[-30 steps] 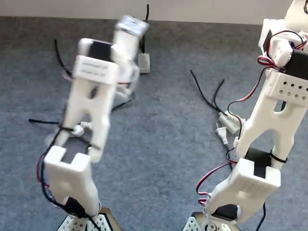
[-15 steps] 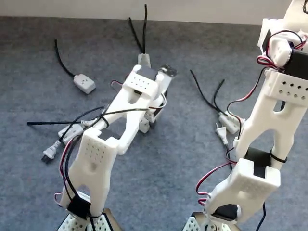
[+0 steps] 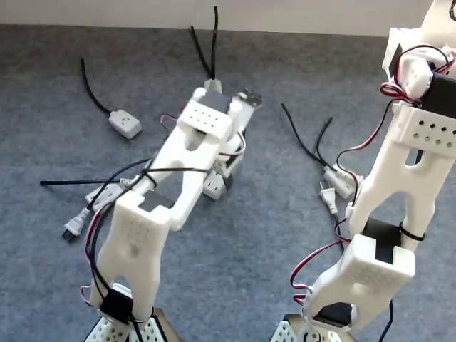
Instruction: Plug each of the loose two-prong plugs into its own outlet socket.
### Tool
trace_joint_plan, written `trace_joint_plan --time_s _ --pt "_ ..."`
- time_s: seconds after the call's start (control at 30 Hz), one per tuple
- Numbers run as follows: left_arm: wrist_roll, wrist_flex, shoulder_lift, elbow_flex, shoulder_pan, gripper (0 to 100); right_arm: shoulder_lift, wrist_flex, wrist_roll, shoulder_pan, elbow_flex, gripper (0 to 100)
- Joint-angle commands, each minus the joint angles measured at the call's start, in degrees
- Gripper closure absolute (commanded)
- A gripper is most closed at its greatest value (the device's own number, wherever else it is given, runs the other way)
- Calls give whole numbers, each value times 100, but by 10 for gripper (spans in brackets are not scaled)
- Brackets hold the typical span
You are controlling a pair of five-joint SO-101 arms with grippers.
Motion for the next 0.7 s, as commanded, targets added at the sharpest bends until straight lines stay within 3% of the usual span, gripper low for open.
trace_joint_plan --time_s 0.0,0.27,0.53,0.67 --pt "44 484 -1147 -119 -435 779 -127 -13 62 57 -233 989" --pt "97 589 -2413 92 -2167 779 -119 40 448 40 -224 989" --pt "1266 589 -3037 2070 -3046 779 -119 48 448 -136 -207 989" --pt "1099 589 -3556 2976 -3495 779 -119 48 448 -180 -198 989"
